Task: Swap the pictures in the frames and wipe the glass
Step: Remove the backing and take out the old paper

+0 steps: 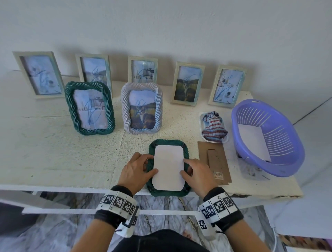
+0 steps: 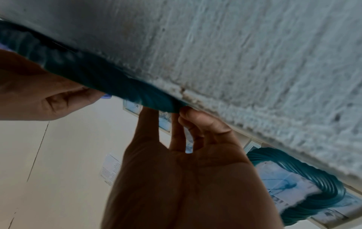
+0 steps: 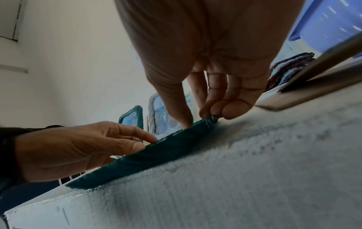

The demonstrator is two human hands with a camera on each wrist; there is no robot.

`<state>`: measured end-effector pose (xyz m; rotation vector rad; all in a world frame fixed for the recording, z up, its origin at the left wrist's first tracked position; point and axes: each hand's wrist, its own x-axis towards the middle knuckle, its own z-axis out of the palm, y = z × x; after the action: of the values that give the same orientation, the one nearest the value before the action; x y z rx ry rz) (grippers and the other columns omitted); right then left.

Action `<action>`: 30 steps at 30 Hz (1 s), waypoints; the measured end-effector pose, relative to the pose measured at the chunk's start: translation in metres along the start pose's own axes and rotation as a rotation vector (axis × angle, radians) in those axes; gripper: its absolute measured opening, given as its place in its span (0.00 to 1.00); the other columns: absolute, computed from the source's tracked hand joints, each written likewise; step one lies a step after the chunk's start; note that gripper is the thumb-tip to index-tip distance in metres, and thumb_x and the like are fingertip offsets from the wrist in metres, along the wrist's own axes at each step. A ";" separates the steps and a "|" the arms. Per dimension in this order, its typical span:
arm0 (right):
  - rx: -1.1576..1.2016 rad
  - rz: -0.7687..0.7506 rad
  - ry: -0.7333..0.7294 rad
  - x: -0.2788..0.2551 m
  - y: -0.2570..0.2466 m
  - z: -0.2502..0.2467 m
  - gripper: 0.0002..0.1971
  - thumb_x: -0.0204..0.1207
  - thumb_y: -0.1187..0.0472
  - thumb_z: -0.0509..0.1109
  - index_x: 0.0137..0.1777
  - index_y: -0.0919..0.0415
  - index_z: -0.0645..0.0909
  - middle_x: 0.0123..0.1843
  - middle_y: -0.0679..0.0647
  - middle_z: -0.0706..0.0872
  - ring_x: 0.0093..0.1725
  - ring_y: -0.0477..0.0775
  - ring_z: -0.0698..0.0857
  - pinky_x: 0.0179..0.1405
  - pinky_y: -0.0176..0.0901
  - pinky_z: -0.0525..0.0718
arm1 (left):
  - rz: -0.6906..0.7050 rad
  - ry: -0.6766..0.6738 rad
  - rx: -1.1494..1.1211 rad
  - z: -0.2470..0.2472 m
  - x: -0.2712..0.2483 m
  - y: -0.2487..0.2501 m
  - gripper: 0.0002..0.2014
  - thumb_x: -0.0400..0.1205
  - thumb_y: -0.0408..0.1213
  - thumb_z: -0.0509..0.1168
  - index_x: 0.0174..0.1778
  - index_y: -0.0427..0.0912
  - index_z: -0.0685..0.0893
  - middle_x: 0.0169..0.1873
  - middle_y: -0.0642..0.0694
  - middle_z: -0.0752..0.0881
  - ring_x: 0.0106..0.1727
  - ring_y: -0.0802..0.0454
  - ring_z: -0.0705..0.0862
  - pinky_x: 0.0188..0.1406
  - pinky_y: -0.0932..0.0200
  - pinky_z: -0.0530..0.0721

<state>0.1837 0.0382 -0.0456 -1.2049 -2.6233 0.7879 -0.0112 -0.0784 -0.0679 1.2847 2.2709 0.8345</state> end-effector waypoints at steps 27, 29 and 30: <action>-0.349 0.330 0.168 0.003 0.027 -0.033 0.21 0.79 0.45 0.62 0.63 0.59 0.78 0.61 0.60 0.79 0.59 0.63 0.76 0.52 0.52 0.79 | 0.059 0.021 -0.142 -0.002 -0.004 -0.009 0.15 0.78 0.45 0.73 0.60 0.49 0.85 0.45 0.54 0.78 0.44 0.62 0.81 0.45 0.67 0.81; -0.429 0.460 0.081 0.000 0.033 -0.036 0.27 0.78 0.40 0.60 0.65 0.62 0.76 0.65 0.62 0.76 0.63 0.65 0.74 0.56 0.53 0.77 | 0.068 0.020 -0.153 -0.001 -0.006 -0.011 0.14 0.78 0.45 0.73 0.59 0.49 0.86 0.45 0.54 0.78 0.44 0.62 0.81 0.46 0.66 0.81; -0.418 0.496 0.066 -0.002 0.035 -0.036 0.28 0.78 0.39 0.60 0.66 0.63 0.75 0.65 0.63 0.75 0.64 0.66 0.73 0.57 0.53 0.76 | 0.070 0.020 -0.157 -0.001 -0.006 -0.011 0.14 0.78 0.45 0.73 0.59 0.49 0.86 0.45 0.54 0.78 0.44 0.62 0.81 0.46 0.66 0.82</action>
<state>0.2204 0.0704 -0.0331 -1.9994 -2.5337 0.2419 -0.0157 -0.0883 -0.0746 1.2952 2.1385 1.0327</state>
